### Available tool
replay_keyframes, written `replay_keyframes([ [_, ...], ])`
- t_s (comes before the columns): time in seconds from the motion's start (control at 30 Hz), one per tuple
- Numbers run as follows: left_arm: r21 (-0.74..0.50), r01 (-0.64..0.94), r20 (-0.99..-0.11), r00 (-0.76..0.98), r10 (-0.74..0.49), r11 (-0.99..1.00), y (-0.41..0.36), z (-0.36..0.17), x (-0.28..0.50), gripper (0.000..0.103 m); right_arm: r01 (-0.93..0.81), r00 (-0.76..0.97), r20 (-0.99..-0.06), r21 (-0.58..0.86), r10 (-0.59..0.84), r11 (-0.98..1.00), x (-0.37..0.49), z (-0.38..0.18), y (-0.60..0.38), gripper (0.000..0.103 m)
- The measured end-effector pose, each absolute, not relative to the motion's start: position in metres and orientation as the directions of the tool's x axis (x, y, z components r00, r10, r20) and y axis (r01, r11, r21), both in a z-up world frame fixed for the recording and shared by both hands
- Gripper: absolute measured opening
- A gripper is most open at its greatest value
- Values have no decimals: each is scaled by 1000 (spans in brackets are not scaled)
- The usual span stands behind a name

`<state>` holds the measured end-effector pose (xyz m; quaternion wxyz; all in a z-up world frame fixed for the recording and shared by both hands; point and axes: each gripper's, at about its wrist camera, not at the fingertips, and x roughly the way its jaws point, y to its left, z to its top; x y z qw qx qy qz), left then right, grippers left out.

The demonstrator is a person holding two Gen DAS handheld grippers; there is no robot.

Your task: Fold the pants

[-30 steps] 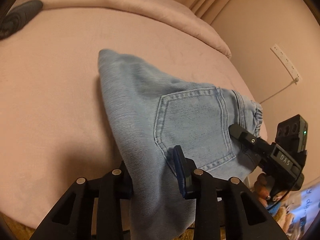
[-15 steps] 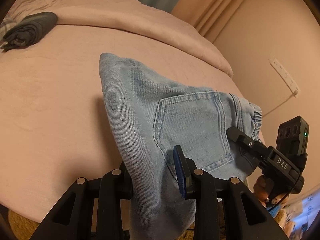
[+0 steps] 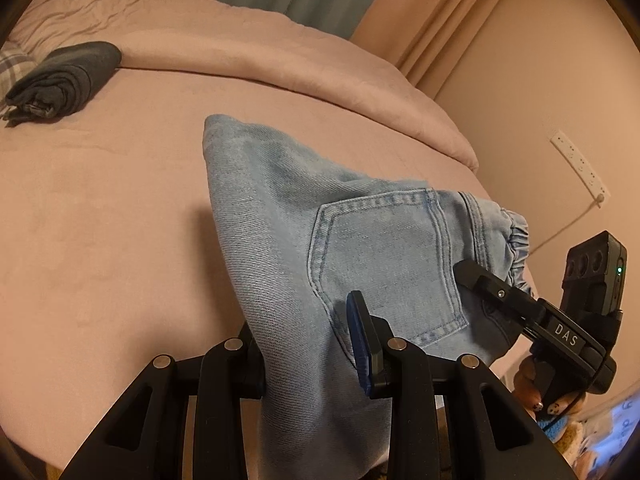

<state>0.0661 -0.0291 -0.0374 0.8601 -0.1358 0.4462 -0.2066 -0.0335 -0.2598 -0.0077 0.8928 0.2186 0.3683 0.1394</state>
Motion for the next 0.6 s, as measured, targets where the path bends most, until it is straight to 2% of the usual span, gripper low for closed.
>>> replay_keyframes([
  [0.17,-419,219,-733,491,-471,881,-25,-55,84,31,-58,669,-630,486,395,872,-15,-25,-261,45],
  [0.3,-373,165,-806,430,-408,913,-29,-90,98,31,-18,611,-689,481,390,877,-5,-52,-261,45],
  [0.37,-350,160,-817,429,-385,923,-31,-101,97,32,11,578,-725,466,375,885,-2,-68,-262,49],
  [0.47,-352,158,-815,432,-385,922,-29,-104,95,35,17,583,-732,445,353,895,-4,-82,-265,56],
  [0.6,-423,83,-814,403,-418,902,-18,-115,99,45,32,577,-726,478,374,878,-5,-87,-272,56],
])
